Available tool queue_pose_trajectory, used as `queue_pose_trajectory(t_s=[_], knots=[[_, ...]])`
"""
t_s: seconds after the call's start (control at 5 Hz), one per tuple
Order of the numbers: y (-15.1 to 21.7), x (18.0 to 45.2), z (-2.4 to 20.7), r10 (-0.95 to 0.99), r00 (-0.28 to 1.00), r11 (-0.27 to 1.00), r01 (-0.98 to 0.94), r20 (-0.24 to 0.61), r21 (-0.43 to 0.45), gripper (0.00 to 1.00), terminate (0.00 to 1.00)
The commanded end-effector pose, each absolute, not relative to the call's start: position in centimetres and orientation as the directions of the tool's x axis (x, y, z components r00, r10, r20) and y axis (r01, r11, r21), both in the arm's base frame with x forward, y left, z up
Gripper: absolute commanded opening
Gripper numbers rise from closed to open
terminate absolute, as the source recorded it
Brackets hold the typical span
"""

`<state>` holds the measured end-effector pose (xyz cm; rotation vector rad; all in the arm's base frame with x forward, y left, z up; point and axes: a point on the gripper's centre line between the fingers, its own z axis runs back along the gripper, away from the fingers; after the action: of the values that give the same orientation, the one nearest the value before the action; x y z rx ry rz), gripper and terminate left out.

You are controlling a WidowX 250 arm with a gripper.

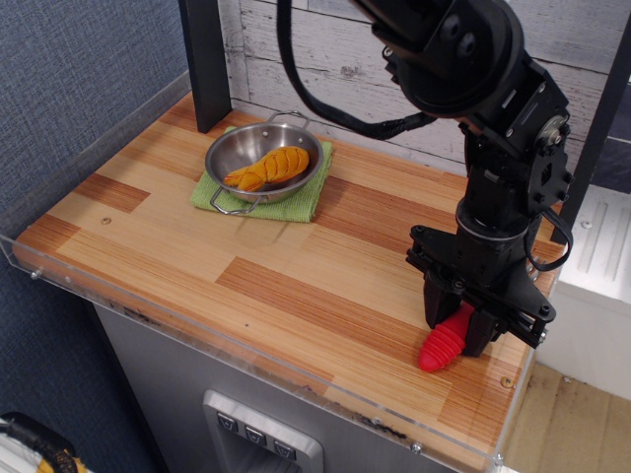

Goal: Moves the fork to the left side of the table.

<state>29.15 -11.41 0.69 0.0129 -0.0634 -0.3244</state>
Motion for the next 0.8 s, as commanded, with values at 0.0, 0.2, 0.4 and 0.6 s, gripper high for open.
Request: queue_pose_trajectory(t_s=[0.0, 0.2, 0.4, 0.6], knots=[[-11.1, 29.8, 5.0, -0.353, 0.926, 0.936, 0.351, 0.133, 0.039, 0.00, 0.00], [-7.9, 29.0, 10.1, -0.368, 0.912, 0.929, 0.355, 0.179, 0.103, 0.00, 0.00], [-3.3, 27.6, 12.2, -0.334, 0.935, 0.937, 0.316, 0.118, 0.150, 0.00, 0.00], [1.6, 26.4, 11.8, -0.290, 0.955, 0.949, 0.280, 0.055, 0.147, 0.00, 0.00]])
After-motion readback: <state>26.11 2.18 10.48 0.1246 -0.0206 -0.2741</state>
